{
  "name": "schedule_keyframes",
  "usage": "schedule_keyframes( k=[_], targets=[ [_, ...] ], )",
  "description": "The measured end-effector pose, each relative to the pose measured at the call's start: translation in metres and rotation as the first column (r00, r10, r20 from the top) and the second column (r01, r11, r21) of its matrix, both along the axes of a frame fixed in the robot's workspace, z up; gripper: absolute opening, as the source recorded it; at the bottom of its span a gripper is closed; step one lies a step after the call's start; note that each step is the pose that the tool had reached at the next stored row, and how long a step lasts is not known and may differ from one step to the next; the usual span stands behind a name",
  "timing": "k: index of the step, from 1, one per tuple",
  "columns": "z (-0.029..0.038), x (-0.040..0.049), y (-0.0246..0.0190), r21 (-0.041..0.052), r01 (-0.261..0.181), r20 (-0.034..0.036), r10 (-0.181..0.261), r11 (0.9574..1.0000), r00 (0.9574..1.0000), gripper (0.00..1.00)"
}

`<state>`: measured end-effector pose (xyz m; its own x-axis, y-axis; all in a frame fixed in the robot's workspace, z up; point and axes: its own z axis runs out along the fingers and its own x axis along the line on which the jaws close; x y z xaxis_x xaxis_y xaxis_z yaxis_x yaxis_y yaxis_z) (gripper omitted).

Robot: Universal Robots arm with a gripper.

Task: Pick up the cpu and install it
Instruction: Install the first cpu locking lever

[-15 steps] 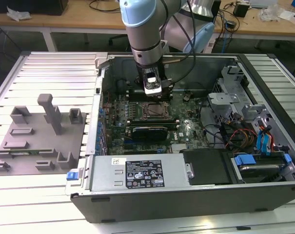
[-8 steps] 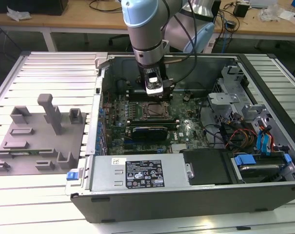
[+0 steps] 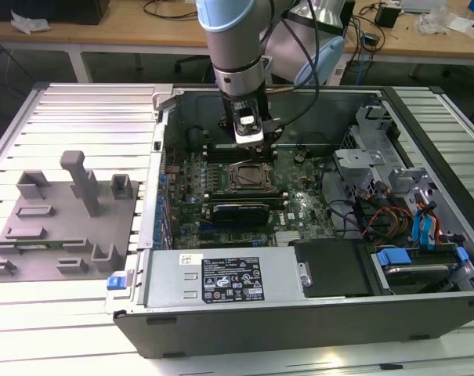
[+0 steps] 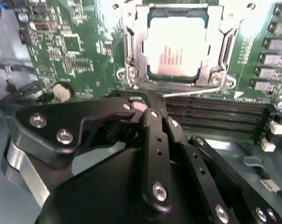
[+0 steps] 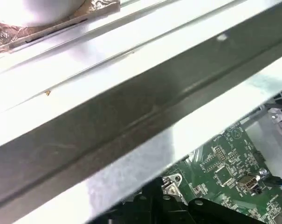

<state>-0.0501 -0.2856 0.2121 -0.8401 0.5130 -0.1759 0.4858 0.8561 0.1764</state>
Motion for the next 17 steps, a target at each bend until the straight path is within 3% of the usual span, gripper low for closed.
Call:
schedule_keyframes(
  k=[7,13,17],
  targets=[
    [-0.0074,-0.0001,0.0000,-0.0019,0.000,0.0144,0.000,1.0000,0.9999,0.11],
    [-0.0120,-0.0001,-0.0016,-0.0050,0.000,0.0165,0.000,1.0000,0.9999,0.11],
    [-0.0127,-0.0001,-0.0055,-0.0119,0.000,0.0166,0.000,0.9999,0.9999,0.11]
  ],
)
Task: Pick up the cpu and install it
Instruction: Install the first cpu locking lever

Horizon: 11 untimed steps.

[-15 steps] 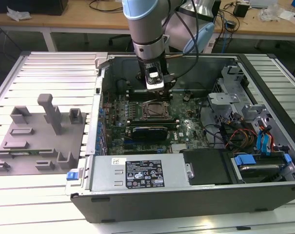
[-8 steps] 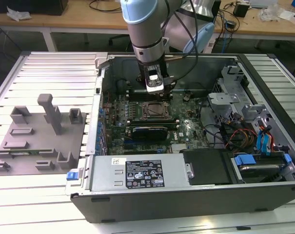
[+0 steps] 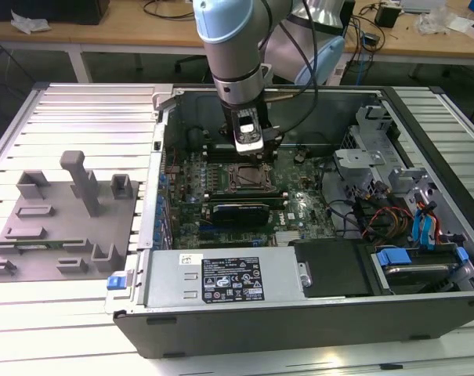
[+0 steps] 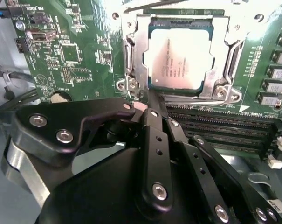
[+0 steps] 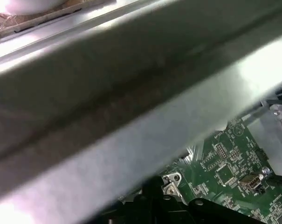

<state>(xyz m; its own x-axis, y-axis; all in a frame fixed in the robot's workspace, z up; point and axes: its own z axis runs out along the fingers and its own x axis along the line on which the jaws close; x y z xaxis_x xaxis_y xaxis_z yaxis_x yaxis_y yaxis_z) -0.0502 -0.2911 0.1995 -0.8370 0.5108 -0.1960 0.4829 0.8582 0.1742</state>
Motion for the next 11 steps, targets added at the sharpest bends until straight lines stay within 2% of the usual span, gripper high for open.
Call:
schedule_keyframes(
  k=[3,5,11],
  targets=[
    [-0.0007,0.0000,-0.0014,-0.0072,0.000,-0.0002,0.000,1.0000,1.0000,0.11],
    [-0.0006,0.0000,-0.0014,-0.0078,0.000,-0.0002,0.000,1.0000,1.0000,0.11],
    [0.0083,0.0000,-0.0013,-0.0077,0.000,0.0000,0.000,1.0000,1.0000,0.11]
  ],
)
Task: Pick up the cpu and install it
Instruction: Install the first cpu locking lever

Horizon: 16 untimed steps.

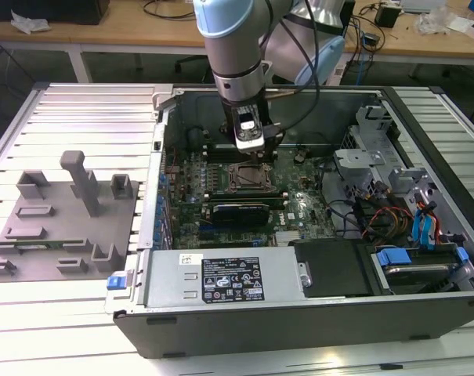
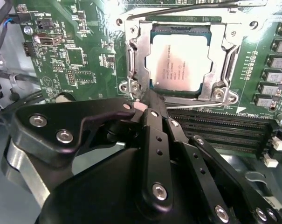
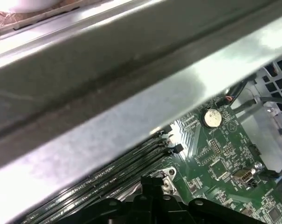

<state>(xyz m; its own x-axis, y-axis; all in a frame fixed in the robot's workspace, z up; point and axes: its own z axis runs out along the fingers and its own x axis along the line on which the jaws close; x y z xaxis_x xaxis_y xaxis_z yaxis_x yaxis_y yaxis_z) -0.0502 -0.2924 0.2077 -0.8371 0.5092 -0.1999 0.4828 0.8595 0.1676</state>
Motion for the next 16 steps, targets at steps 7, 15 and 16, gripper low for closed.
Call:
schedule_keyframes(
  k=[7,15,16],
  targets=[
    [0.0022,-0.0008,0.0067,0.0001,0.000,0.0017,0.000,1.0000,1.0000,0.11],
    [0.0024,-0.0069,0.0133,0.0000,0.002,0.0063,-0.002,1.0000,1.0000,0.11],
    [0.0024,-0.0073,0.0136,0.0000,0.002,0.0065,-0.002,1.0000,1.0000,0.11]
  ],
)
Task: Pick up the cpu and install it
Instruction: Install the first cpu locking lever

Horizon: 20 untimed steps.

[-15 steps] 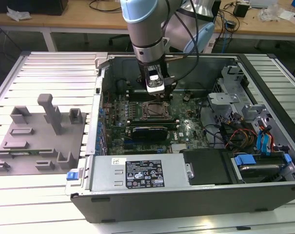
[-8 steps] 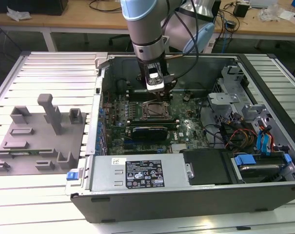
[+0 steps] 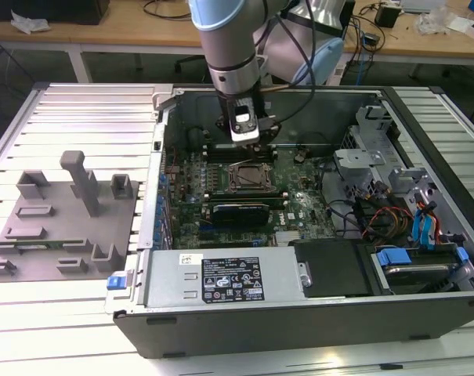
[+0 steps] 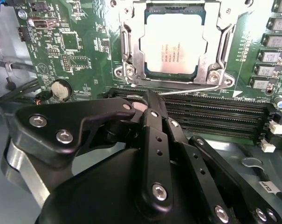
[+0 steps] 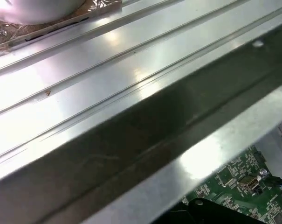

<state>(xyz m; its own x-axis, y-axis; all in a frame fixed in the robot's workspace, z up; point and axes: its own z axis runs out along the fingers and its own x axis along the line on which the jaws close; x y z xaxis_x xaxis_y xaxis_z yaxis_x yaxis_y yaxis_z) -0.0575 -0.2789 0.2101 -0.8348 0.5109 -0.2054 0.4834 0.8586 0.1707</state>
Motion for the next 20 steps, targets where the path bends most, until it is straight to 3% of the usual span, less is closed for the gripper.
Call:
schedule_keyframes(
  k=[6,20],
  targets=[
    [-0.0012,-0.0005,0.0004,-0.0005,0.000,0.0026,0.000,1.0000,1.0000,0.11],
    [-0.0097,-0.0006,-0.0045,-0.0158,0.000,0.0031,0.000,0.9999,1.0000,0.11]
  ],
)
